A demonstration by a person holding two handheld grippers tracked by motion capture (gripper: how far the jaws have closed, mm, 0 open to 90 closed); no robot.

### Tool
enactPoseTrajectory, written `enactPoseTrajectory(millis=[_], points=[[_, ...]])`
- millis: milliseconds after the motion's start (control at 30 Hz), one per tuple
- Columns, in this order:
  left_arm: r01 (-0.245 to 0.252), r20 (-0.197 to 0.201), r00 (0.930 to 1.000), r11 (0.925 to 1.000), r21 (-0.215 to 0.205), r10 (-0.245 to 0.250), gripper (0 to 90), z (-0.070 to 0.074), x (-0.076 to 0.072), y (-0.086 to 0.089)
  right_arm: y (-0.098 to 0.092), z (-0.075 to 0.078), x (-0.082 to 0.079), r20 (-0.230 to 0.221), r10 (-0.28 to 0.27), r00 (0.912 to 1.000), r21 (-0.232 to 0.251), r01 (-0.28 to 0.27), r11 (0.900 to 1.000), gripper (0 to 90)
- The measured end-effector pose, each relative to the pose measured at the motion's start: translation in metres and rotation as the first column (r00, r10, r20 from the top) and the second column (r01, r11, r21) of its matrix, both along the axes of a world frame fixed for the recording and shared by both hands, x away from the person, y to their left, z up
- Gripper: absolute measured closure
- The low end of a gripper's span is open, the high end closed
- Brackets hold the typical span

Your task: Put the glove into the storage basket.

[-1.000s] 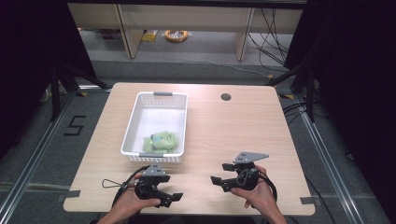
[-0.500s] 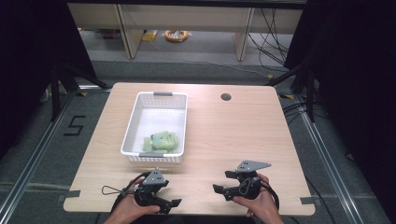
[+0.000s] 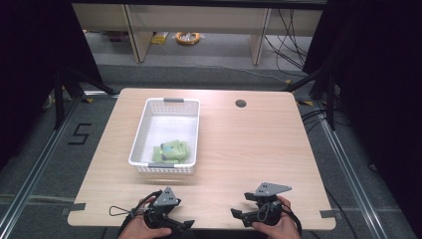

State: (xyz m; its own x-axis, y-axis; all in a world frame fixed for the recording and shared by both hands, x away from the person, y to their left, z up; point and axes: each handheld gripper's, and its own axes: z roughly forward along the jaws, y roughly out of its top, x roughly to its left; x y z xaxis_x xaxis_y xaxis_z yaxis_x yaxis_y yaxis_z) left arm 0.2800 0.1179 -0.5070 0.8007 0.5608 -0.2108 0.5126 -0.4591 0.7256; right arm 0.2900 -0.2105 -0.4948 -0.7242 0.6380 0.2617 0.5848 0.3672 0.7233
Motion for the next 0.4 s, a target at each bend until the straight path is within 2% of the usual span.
enactPoseTrajectory(millis=[33, 100, 200, 233, 267, 300, 333, 367, 400], points=[[0.001, -0.001, 1.0, 0.9997, 0.026, 0.0, 15.9, 0.0, 0.0001, 0.0008, -0.0004, 0.0009, -0.0023, 0.001, -0.015, 0.9999, -0.015, 0.015, 1.0, 20.9], [0.007, -0.001, 1.0, 0.9998, 0.02, -0.007, 15.9, -0.0001, -0.0004, 0.0001, -0.0001, -0.0008, -0.0038, -0.007, 0.0, 1.0, -0.003, 0.0, 1.0, 20.7], [0.004, 0.005, 1.0, 0.9998, 0.022, -0.004, 15.9, -0.0009, 0.0004, 0.0, -0.0003, -0.0013, -0.0055, -0.004, 0.0, 1.0, -0.022, 0.0, 1.0, 20.7], [0.004, 0.003, 1.0, 0.9994, 0.036, -0.004, 15.9, -0.0013, 0.0011, 0.0007, -0.0007, -0.0018, -0.0066, 0.007, 0.001, 1.0, -0.032, -0.001, 0.999, 20.4], [0.003, 0.0, 1.0, 0.9997, 0.025, -0.003, 15.9, -0.0018, 0.0013, 0.0002, 0.0001, -0.0015, -0.0085, -0.005, -0.007, 1.0, -0.031, 0.007, 0.999, 20.4], [-0.011, -0.012, 0.9999, 0.9998, 0.018, 0.012, 15.9, -0.0025, 0.0007, -0.0005, -0.0012, -0.0022, -0.0069, 0.016, 0.005, 0.9999, -0.042, -0.005, 0.999, 20.3], [-0.011, -0.012, 0.9999, 0.9998, 0.018, 0.012, 15.9, -0.0025, 0.0007, -0.0005, -0.0012, -0.0022, -0.0069, 0.016, 0.005, 0.9999, -0.042, -0.005, 0.999, 20.3], [0.01, 0.002, 0.9999, 0.9992, 0.038, -0.01, 15.9, -0.0023, 0.0034, 0.0015, -0.0001, -0.0023, -0.0096, -0.014, -0.011, 0.9998, -0.031, 0.011, 0.999, 20.2], [0.01, 0.002, 0.9999, 0.9992, 0.038, -0.01, 15.9, -0.0023, 0.0034, 0.0015, -0.0001, -0.0023, -0.0096, -0.014, -0.011, 0.9998, -0.031, 0.011, 0.999, 20.2]])
